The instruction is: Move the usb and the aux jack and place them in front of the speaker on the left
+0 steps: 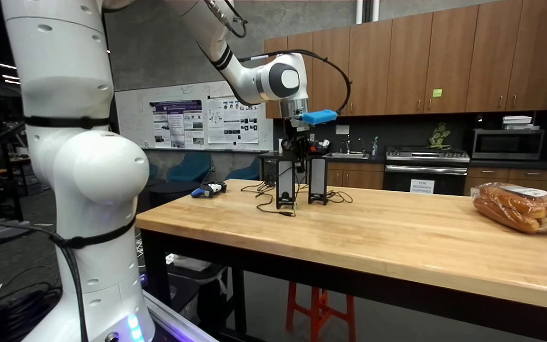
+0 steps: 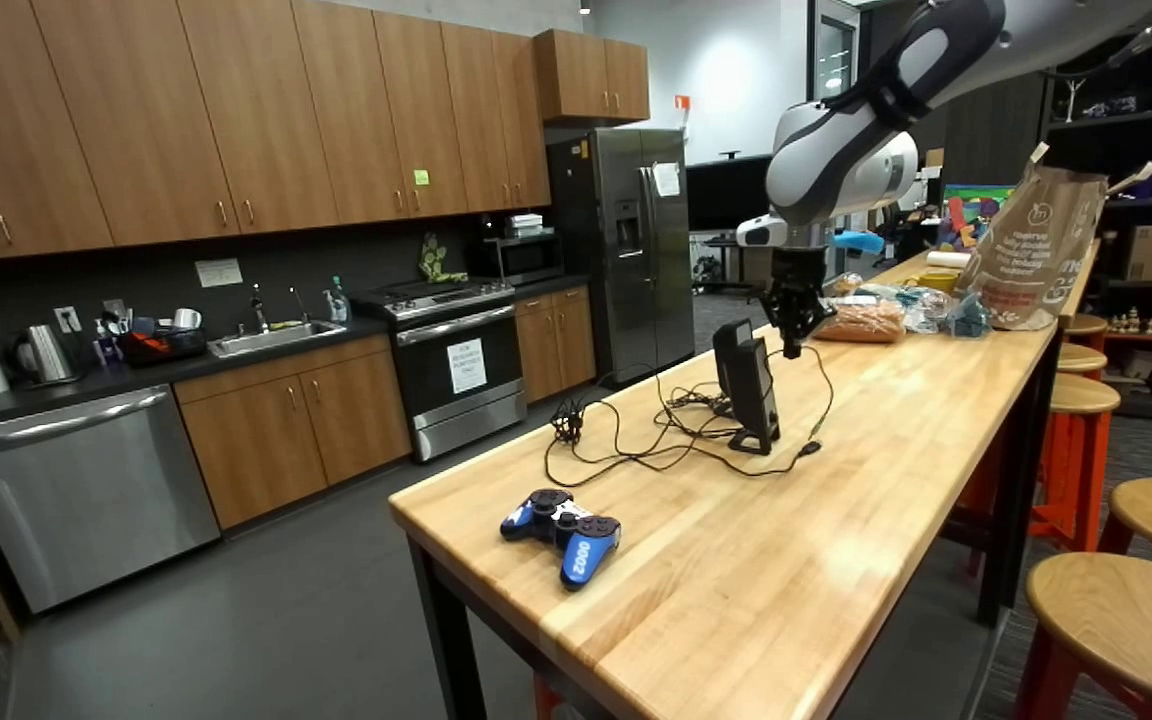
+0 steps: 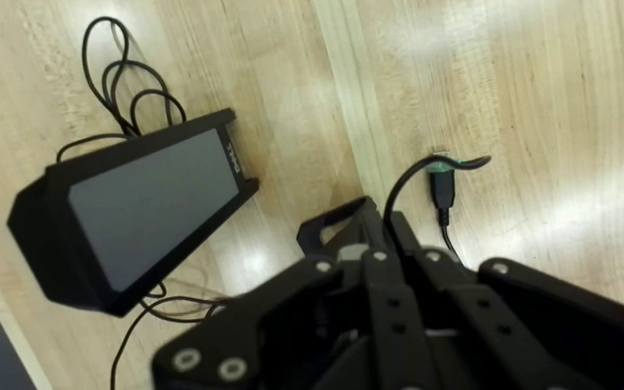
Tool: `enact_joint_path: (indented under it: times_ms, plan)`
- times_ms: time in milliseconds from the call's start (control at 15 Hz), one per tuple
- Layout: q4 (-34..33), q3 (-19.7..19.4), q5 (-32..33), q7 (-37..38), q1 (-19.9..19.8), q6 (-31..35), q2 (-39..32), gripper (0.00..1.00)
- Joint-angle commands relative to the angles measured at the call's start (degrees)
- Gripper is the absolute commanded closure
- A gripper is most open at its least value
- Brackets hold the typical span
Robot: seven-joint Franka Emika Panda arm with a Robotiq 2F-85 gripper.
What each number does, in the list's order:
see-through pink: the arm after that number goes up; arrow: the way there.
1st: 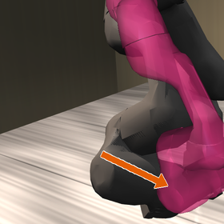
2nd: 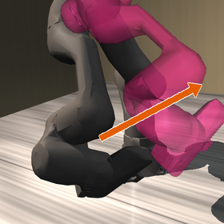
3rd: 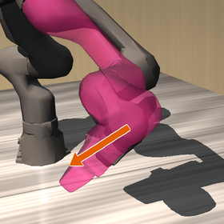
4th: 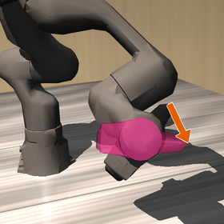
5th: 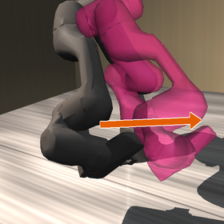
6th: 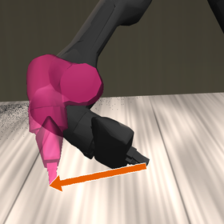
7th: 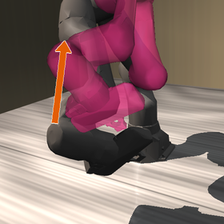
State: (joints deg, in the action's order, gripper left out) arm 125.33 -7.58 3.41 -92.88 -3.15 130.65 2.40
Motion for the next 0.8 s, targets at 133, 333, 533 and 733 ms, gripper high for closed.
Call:
enact_joint_path:
  times_ms: [133, 333, 533, 733]
  plan:
    - [-1.4, 0.4, -1.6, -6.1, -1.1, -0.9, -1.6, 0.60]
    - [-0.1, 0.5, -0.9, -5.9, -1.1, -1.4, -0.2, 0.42]
    - [1.2, 0.8, -0.9, -5.5, -0.9, -2.4, 1.4, 0.20]
    - [3.1, 1.3, -1.9, -5.3, -0.4, -5.2, 3.4, 0.02]
